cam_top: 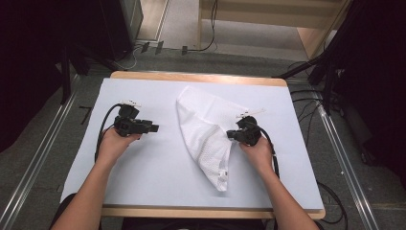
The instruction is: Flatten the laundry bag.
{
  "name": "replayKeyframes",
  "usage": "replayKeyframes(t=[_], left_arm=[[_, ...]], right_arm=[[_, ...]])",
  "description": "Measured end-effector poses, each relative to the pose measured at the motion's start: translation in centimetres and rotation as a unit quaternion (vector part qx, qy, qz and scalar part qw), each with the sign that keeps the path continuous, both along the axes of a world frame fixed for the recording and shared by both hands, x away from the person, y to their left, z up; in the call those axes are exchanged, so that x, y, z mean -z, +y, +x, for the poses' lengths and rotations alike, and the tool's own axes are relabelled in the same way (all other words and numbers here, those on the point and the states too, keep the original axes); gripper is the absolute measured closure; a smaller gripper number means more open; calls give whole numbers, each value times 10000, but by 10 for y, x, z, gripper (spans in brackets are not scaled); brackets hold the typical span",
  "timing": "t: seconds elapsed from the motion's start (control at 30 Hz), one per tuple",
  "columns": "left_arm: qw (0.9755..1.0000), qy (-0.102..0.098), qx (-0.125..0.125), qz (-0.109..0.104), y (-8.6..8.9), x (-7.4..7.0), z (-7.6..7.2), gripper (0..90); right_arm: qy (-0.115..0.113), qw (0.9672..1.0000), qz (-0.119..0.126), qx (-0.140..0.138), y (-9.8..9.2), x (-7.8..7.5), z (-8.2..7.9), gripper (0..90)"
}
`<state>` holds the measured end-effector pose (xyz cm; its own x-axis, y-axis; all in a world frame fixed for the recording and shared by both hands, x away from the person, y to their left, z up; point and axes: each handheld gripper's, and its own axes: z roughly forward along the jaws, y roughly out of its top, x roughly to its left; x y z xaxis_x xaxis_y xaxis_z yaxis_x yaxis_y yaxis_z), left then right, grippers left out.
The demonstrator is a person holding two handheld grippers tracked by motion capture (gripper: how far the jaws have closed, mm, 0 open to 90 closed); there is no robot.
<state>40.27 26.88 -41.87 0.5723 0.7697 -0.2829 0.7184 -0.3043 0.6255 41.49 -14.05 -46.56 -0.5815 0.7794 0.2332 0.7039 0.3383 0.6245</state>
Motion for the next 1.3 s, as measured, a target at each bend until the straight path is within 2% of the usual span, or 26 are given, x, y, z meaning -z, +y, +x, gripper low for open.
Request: replayKeyframes(t=[0.27, 0.57, 0.8, 1.3], left_arm=[[10000, -18, -63, -22, 5, -2, 0, 559], [9998, -66, -176, -64, 13, -5, -3, 559], [9996, -68, -258, -72, 20, -5, -7, 557], [9987, -85, -496, -95, 38, -5, -23, 543]], right_arm=[[-262, 9987, 398, -152, 3, -28, -6, 900], [-460, 9953, 650, -558, 33, -51, -15, 900], [-537, 9922, 695, -886, 56, -57, -21, 899], [-428, 9844, 729, -1542, 109, -53, -26, 895]])
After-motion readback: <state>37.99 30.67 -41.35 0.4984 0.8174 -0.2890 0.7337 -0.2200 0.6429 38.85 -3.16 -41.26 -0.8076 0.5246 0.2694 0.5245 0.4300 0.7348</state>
